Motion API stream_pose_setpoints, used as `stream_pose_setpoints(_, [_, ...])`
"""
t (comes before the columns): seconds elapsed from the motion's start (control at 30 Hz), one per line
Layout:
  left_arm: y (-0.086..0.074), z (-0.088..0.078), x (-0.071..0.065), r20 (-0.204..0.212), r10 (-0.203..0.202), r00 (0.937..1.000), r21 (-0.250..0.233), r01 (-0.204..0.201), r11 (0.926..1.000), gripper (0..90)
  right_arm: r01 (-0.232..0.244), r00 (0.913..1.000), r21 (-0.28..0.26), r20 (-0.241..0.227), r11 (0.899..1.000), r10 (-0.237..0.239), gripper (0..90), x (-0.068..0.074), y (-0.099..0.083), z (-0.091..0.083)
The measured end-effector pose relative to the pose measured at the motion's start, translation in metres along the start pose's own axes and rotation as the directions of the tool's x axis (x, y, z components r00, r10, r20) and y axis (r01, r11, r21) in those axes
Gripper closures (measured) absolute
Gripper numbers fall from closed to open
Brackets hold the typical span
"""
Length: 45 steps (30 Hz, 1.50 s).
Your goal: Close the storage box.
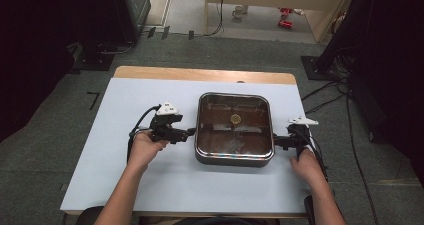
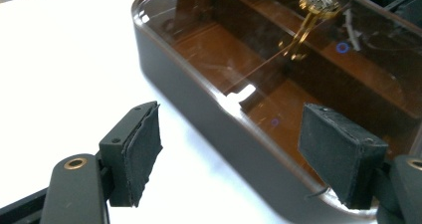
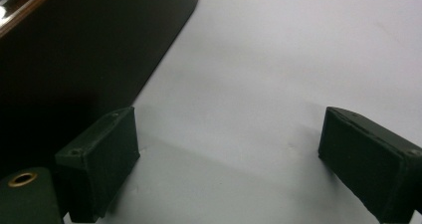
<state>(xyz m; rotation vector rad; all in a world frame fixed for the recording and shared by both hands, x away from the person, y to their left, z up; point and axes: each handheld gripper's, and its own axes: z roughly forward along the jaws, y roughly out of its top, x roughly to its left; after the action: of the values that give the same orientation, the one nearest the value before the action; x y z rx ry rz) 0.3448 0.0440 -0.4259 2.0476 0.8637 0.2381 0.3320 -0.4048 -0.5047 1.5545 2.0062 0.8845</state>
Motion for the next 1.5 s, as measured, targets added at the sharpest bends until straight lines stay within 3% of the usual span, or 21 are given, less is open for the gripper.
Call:
stream_pose_setpoints(0.2, [-0.021, -0.012, 0.004, -0.052, 0.011, 0.9986, -0.036, -0.013, 0.9992, 23.9, 0.000, 1.0000, 0.000, 0.000, 1.000, 0.000, 8.3, 0.000, 0.000, 0.000])
stream_pose_setpoints(0.57, [-0.057, -0.022, 0.004, -0.107, -0.014, 0.9941, -0.029, 0.011, 0.9995, 21.6, -0.001, 1.0000, 0.000, -0.001, 1.000, 0.001, 8.3, 0.000, 0.000, 0.000])
stream_pose_setpoints(0.7, [-0.067, -0.021, 0.002, -0.129, -0.018, 0.9915, -0.015, 0.017, 0.9997, 21.2, -0.001, 1.0000, 0.000, -0.001, 1.000, 0.001, 8.2, 0.000, 0.000, 0.000])
stream_pose_setpoints(0.93, [-0.080, -0.014, -0.001, -0.131, -0.037, 0.9907, 0.045, 0.043, 0.9981, 21.3, 0.000, 1.0000, -0.001, -0.001, 1.000, 0.000, 8.2, 0.000, 0.000, 0.000])
stream_pose_setpoints(1.13, [-0.087, -0.003, -0.010, -0.120, 0.008, 0.9927, 0.126, 0.007, 0.9921, 21.4, -0.001, 1.0000, 0.000, 0.000, 1.000, 0.001, 8.2, 0.000, 0.000, 0.000])
stream_pose_setpoints(1.3, [-0.090, 0.001, -0.016, -0.152, -0.004, 0.9883, 0.104, 0.020, 0.9944, 17.9, -0.001, 1.0000, 0.000, -0.001, 1.000, 0.001, 8.2, 0.000, 0.000, 0.000])
stream_pose_setpoints(1.5, [-0.094, 0.004, -0.021, -0.174, 0.041, 0.9839, 0.100, -0.024, 0.9947, 14.8, -0.001, 1.0000, 0.000, 0.000, 1.000, 0.001, 8.2, 0.000, 0.000, 0.000])
